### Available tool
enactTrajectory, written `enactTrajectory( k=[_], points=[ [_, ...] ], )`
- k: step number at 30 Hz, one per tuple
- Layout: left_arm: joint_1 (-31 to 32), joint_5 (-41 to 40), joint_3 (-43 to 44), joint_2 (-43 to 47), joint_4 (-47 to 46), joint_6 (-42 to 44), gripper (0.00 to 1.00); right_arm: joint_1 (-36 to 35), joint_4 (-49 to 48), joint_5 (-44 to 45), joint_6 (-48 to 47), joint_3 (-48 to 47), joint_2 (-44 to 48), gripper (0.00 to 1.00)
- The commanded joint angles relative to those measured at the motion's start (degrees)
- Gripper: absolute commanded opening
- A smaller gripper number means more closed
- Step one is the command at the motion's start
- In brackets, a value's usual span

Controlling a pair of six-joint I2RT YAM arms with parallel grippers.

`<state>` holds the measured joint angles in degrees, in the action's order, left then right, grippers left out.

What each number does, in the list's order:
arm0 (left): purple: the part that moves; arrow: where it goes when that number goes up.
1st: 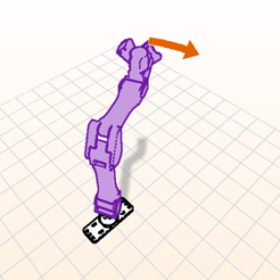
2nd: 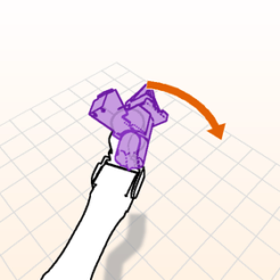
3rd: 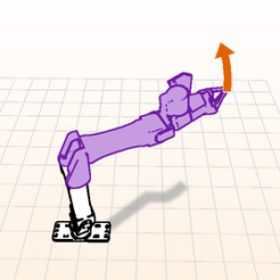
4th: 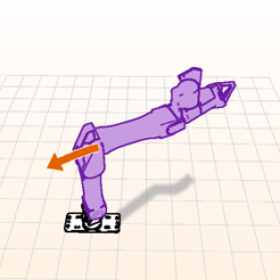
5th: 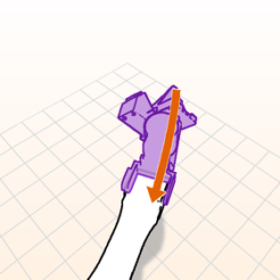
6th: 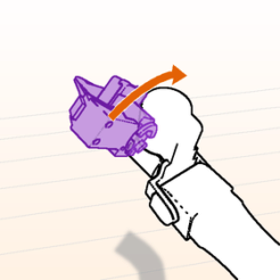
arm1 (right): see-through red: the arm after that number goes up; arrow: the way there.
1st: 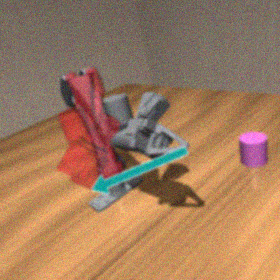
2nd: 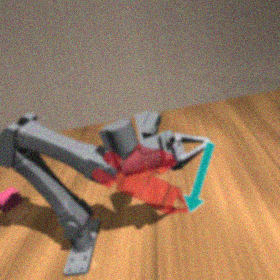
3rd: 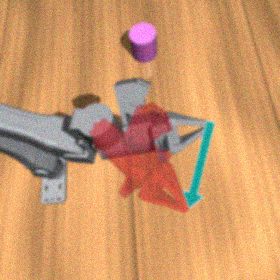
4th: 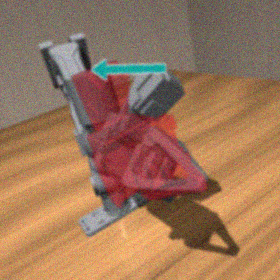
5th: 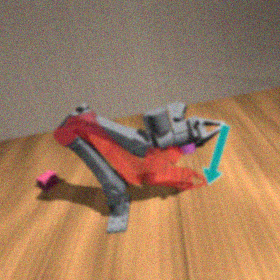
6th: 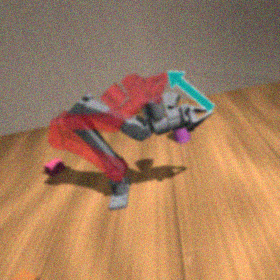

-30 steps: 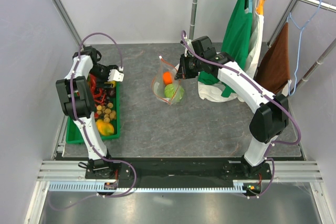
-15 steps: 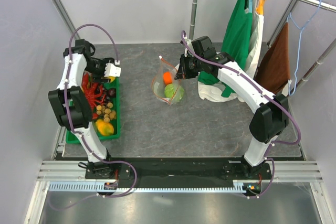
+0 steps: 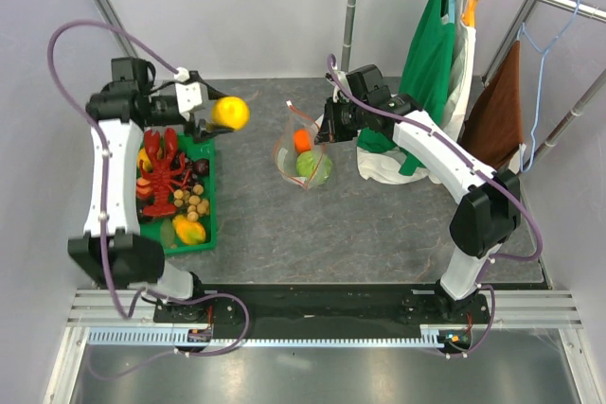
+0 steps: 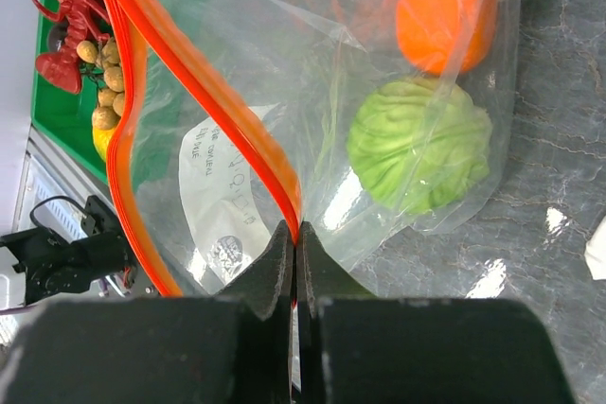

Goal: Place the food in the zip-top bag and seal the zipper
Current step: Place the fake fruit in the zipper food storage bag.

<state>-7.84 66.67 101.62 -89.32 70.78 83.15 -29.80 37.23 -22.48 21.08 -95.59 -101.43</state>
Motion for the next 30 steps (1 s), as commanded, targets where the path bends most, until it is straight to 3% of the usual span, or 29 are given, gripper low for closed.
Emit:
enactTrajectory(
  k=[1,2,3,5,7,13,18,22,23,26,30],
  points=[
    [7.3,14.1,-12.5,12.9,-26.7,-28.9,0.48,0.6,-1.8,-2.7,1.6,-0.6,-0.9,0.00],
    [9.6,13.1,-19.3,15.2,-35.5,-36.1,0.48,0.7,-1.8,-2.9,1.7,-0.6,-1.0,0.00],
    [10.9,11.8,-23.2,17.2,-44.6,-51.8,0.48,0.9,-2.1,-3.1,1.8,-0.7,-1.0,0.00],
    [15.6,5.1,-33.4,22.7,-70.3,-63.7,0.49,0.9,-2.3,-3.7,2.3,-0.9,-1.1,0.00],
    [20.1,2.6,-35.8,23.1,-76.5,-69.2,0.50,1.1,-2.5,-4.3,2.6,-1.0,-1.1,0.00],
    [25.5,-5.8,-36.1,16.7,-73.3,-67.6,0.49,1.4,-2.6,-5.6,3.6,-1.2,-0.4,0.00],
    [25.8,-19.8,-36.1,10.6,-71.3,-65.0,0.50,2.2,-2.6,-6.6,4.5,-0.9,0.5,0.00],
    [25.8,-26.7,-34.0,6.9,-71.1,-65.8,0.69,2.7,-2.8,-7.8,5.3,-0.6,0.5,0.00],
    [25.9,-26.8,-31.3,6.3,-68.6,-67.4,0.73,2.8,-2.9,-8.0,5.5,-0.6,0.4,0.00],
    [25.5,-23.4,-27.2,6.6,-61.8,-67.4,0.96,3.1,-3.3,-8.2,5.9,-0.9,0.4,0.00],
    [23.4,-16.1,-26.6,12.3,-57.1,-72.4,1.00,3.5,-3.5,-8.3,6.1,-1.4,0.2,0.00]
  ],
)
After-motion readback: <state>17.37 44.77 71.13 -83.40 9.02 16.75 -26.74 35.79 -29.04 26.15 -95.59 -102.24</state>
